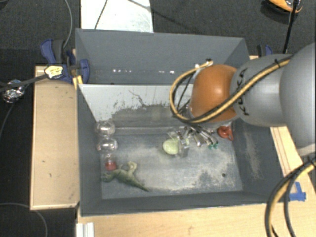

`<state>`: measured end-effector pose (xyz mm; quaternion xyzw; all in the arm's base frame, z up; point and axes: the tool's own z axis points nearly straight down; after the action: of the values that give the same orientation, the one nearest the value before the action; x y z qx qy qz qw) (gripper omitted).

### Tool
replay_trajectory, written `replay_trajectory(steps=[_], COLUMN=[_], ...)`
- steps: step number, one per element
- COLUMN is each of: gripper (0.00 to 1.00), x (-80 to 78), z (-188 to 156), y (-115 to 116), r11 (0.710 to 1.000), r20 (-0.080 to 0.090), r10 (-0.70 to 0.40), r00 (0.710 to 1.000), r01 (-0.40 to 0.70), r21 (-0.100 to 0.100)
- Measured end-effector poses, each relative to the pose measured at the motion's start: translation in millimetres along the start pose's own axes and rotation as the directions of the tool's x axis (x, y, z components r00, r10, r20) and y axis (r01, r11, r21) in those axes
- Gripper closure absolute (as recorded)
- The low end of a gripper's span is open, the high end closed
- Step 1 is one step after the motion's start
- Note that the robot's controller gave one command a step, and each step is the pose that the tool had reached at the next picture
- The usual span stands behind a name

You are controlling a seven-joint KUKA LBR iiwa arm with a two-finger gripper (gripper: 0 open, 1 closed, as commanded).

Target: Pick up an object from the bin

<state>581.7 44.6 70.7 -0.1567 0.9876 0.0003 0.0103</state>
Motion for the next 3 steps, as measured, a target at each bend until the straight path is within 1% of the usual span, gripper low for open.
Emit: replay_trajectory(steps=[1,2,3], gripper=[1.0,1.0,1.0], x=[-5.3,-11.7,-13.0], z=[0,-2,-2], y=[-4,5,7], r11=[0.999,0.993,0.991], r20=[0.002,0.006,0.007], r10=[-0.039,-0.117,-0.136], r00=[0.999,0.993,0.991], r01=[0.039,0.117,0.136], r21=[0.0,0.002,0.002])
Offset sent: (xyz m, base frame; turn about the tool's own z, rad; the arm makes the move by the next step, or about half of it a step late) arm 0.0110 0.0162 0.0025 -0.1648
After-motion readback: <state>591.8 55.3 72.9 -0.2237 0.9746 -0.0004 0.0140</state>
